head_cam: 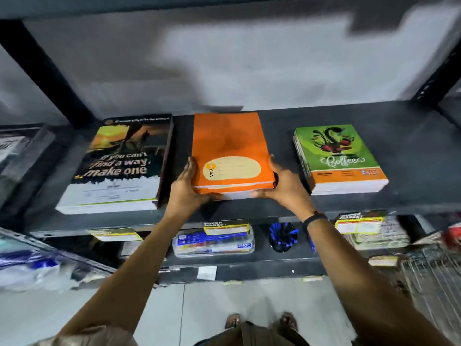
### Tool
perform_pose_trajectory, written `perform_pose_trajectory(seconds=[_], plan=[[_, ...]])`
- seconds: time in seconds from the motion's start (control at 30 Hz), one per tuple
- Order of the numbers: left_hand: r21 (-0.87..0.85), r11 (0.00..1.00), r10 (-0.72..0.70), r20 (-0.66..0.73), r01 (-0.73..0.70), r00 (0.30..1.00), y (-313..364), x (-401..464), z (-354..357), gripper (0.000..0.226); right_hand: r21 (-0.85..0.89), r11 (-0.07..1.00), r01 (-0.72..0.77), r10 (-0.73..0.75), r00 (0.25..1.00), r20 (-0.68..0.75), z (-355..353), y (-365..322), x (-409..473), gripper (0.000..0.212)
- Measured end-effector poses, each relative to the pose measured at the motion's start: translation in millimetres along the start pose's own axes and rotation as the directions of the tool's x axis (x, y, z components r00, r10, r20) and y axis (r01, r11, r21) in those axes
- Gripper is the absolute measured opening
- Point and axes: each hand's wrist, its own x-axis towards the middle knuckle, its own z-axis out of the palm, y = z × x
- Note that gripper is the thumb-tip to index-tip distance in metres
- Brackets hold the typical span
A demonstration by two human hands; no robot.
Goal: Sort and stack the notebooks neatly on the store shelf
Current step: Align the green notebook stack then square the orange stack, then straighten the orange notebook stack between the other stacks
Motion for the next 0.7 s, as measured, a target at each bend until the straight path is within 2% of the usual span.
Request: perform_pose_trajectory(seconds=[0.17,0.33,0.57,0.7], plan=[[-0.109,0.994,0.008,-0.063,-0.015,0.998,4.6,-10.5,5.1,0.105,0.045,0.999,-0.022,0.026,0.994,-0.103,5.6,3.9,-6.0,0.085],[-0.108,0.994,-0.004,-0.103,-0.007,0.995,2.5,-15.2,5.3,0.098,0.005,0.998,-0.062,0.062,0.981,-0.182,10.7,3.1,-13.4,0.084],[-0.064,0.997,0.047,-0.083,-0.053,0.995,8.2,-17.5,2.4,0.092,-0.026,0.998,-0.051,0.049,0.996,-0.074,-5.5,-2.5,-10.9,0.088],[-0.086,0.996,0.02,-0.07,-0.026,0.997,7.9,-19.4,-1.6,0.093,-0.198,0.979,-0.042,0.033,0.998,-0.049,-9.1,-8.9,-8.8,0.086]])
